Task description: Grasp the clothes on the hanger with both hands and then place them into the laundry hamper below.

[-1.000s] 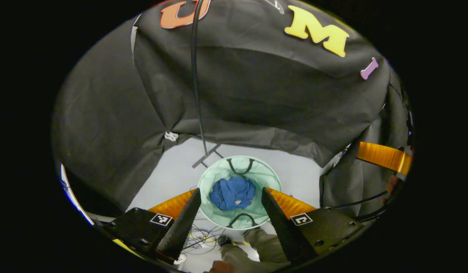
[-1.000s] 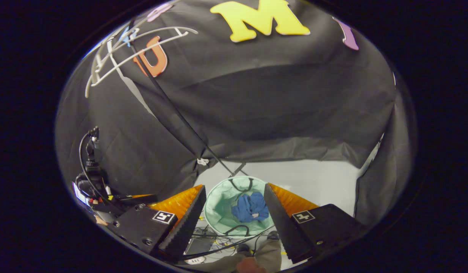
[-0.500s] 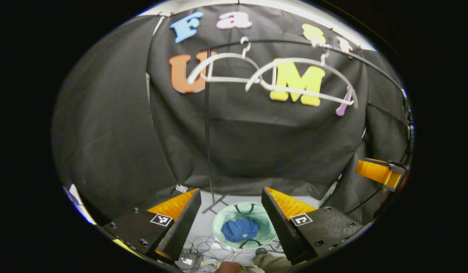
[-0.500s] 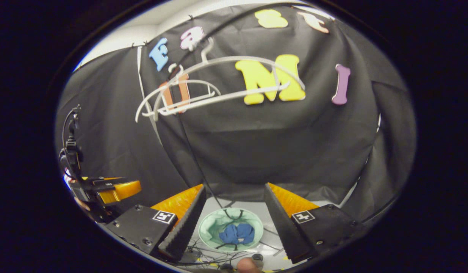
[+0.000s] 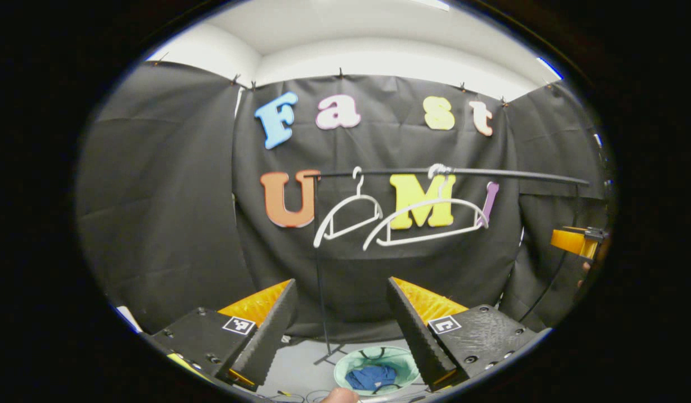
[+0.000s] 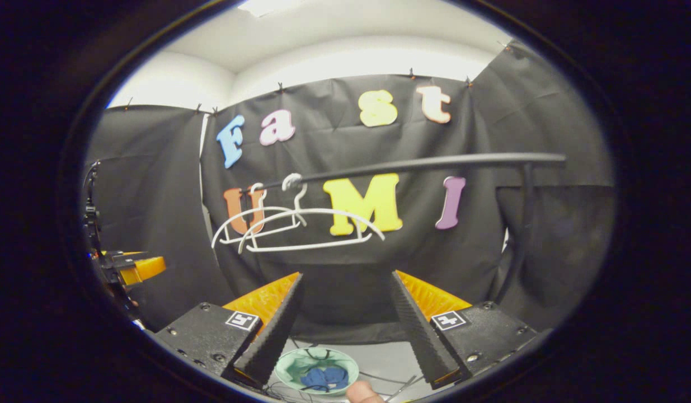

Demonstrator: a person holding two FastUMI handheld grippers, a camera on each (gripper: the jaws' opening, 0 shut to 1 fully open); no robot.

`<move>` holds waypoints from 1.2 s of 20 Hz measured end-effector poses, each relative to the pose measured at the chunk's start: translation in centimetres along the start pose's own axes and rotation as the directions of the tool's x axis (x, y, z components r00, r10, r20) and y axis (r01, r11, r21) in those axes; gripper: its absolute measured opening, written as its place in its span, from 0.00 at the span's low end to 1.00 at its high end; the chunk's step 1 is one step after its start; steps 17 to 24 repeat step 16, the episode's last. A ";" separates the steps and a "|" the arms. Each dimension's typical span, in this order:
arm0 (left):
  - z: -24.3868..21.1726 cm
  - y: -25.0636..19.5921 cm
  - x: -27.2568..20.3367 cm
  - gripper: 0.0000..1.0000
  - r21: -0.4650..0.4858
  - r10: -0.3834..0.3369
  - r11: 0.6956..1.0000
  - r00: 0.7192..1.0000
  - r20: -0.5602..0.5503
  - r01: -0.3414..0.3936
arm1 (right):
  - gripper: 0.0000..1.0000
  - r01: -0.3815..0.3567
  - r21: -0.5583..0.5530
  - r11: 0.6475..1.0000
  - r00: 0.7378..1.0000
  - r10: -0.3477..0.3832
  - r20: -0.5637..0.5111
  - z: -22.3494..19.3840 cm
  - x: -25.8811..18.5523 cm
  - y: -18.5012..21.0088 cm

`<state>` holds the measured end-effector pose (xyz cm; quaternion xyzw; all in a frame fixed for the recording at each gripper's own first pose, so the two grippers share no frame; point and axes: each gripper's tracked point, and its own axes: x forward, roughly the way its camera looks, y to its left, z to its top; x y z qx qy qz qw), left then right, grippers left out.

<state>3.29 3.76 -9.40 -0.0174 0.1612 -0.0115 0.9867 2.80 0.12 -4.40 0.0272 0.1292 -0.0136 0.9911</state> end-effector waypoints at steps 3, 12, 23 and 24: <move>3.1 -0.4 -2.7 0.96 0.006 0.010 1.000 0.994 0.106 -0.011 | 0.98 0.003 -0.005 1.000 0.995 -0.002 0.104 3.8 -3.1 -1.4; 7.8 -6.0 -13.3 0.96 0.031 0.060 0.997 0.951 0.304 -0.072 | 0.97 -0.055 -0.011 0.998 0.958 0.055 0.280 7.9 -11.6 -8.7; 7.4 -9.5 -16.7 0.99 0.026 0.066 0.997 0.946 0.317 -0.078 | 0.98 -0.117 -0.026 0.993 0.936 0.119 0.331 9.3 -14.0 -9.7; 7.4 -9.5 -16.7 0.99 0.026 0.066 0.997 0.946 0.317 -0.078 | 0.98 -0.117 -0.026 0.993 0.936 0.119 0.331 9.3 -14.0 -9.7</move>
